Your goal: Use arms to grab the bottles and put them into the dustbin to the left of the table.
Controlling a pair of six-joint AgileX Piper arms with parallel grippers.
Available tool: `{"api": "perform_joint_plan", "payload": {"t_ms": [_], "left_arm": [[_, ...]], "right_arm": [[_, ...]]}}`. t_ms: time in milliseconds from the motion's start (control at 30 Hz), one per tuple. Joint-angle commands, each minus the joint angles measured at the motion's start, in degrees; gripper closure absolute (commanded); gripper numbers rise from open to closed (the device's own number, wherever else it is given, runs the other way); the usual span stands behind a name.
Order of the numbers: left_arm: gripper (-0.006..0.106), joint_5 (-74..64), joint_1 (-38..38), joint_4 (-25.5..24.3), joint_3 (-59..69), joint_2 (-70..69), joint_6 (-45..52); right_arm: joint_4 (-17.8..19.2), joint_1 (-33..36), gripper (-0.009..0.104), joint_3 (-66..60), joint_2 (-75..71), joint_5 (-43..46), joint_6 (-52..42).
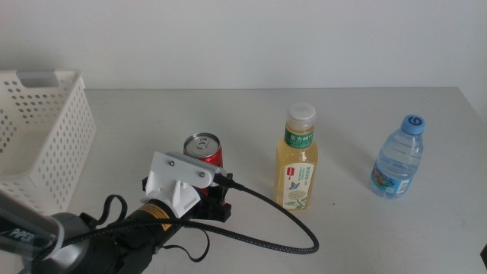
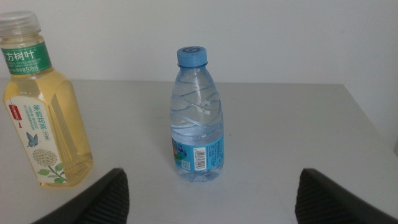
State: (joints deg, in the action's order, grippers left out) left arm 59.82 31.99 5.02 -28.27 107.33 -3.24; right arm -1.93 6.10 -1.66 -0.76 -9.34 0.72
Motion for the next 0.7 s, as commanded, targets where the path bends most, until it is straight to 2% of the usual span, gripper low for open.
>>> {"api": "perform_joint_plan", "payload": {"t_ms": [0, 133, 433, 667], "left_arm": [[0.101, 1.8, -0.1, 2.8, -1.5, -5.4, 0.6], [0.102, -8.6, -0.1, 4.9, -3.7, -11.4, 4.8], [0.102, -53.0, -0.5, 4.9, -20.7, -21.4, 11.5], [0.102, -81.3, -9.2, 4.6, -37.2, -21.6, 12.9]], "right_arm": [[0.3, 0.2, 0.001, 0.5, -1.2, 4.1, -0.3], [0.3, 0.2, 0.001, 0.5, -1.2, 4.1, -0.3], [0.3, 0.2, 0.001, 0.5, -1.2, 4.1, -0.3], [0.3, 0.2, 0.001, 0.5, -1.2, 4.1, -0.3]]}}
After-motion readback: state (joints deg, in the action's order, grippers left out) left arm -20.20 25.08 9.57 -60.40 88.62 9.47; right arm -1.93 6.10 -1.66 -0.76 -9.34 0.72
